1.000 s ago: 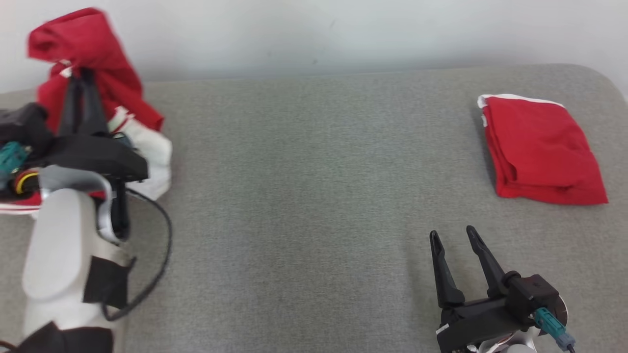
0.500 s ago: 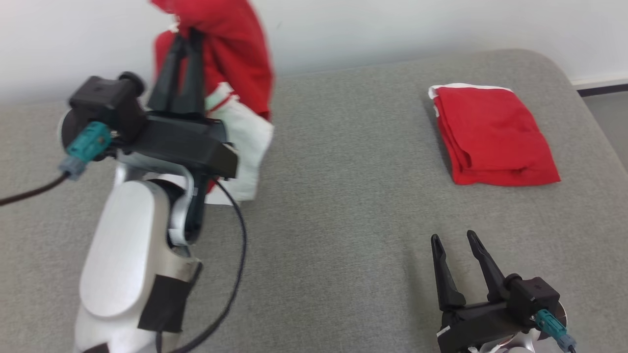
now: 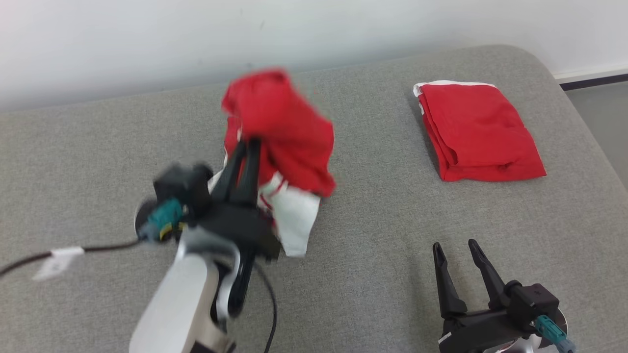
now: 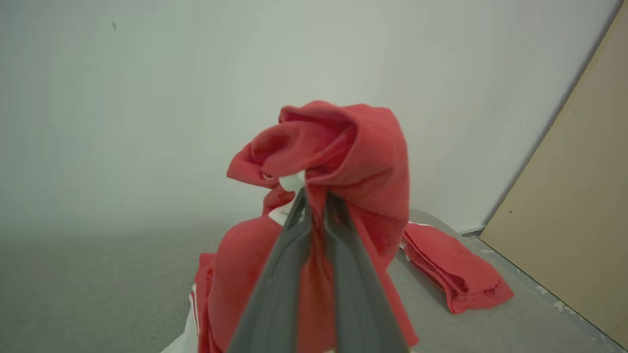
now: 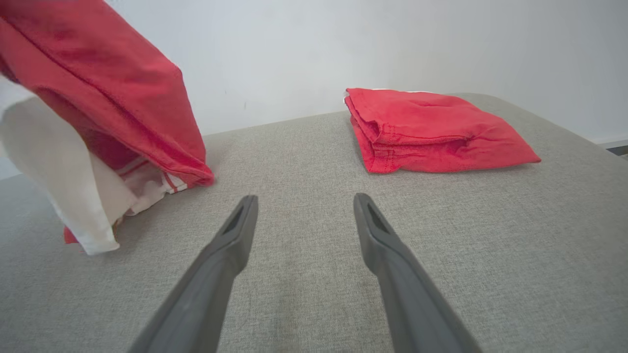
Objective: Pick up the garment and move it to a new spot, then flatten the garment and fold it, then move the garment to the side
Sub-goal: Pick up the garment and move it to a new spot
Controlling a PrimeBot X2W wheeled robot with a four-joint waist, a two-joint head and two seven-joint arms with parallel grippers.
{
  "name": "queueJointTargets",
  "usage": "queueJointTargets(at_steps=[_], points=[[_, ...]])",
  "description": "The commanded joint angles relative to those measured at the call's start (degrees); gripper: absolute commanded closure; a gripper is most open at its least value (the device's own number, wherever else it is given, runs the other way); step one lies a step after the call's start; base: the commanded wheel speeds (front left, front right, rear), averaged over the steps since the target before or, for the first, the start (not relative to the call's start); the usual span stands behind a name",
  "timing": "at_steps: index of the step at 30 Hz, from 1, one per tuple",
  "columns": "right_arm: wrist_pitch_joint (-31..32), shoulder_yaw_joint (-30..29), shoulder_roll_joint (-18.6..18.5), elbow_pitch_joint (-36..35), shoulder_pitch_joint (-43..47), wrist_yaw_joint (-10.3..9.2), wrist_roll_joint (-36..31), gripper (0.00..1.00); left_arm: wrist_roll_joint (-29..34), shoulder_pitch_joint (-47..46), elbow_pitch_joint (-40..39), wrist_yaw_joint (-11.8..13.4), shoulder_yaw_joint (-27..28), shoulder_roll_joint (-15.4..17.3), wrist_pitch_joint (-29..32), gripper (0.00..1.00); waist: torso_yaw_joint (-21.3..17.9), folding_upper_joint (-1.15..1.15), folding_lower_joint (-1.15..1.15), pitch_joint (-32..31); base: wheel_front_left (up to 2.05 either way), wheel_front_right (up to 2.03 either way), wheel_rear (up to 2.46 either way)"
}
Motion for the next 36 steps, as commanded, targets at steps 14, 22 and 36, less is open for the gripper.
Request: queueJointTargets(at_steps=[14, 22, 36], points=[[-0.25, 0.25, -0.01, 0.92, 1.16, -0.15, -1.41, 0.00, 0.62, 7.04, 18.48, -2.70, -2.41, 1.25, -9.09, 0.00, 1.86, 0.00, 0.00, -2.66, 0.00, 0.00, 0.00], [-0.25, 0.03, -0.01, 0.58, 2.54, -0.15, -1.70, 0.00, 1.94, 8.49, 17.18, -2.11, -3.15, 0.99, -11.28, 0.00, 4.46, 0.00, 0.00, -4.73, 0.00, 0.00, 0.00], [-0.25, -1.57, -0.02, 0.01, 3.61, -0.15, -1.52, 0.00, 4.37, 20.05, 9.11, 0.57, 1.95, 6.86, -11.79, 0.00, 8.70, 0.00, 0.00, -6.54, 0.00, 0.00, 0.00]])
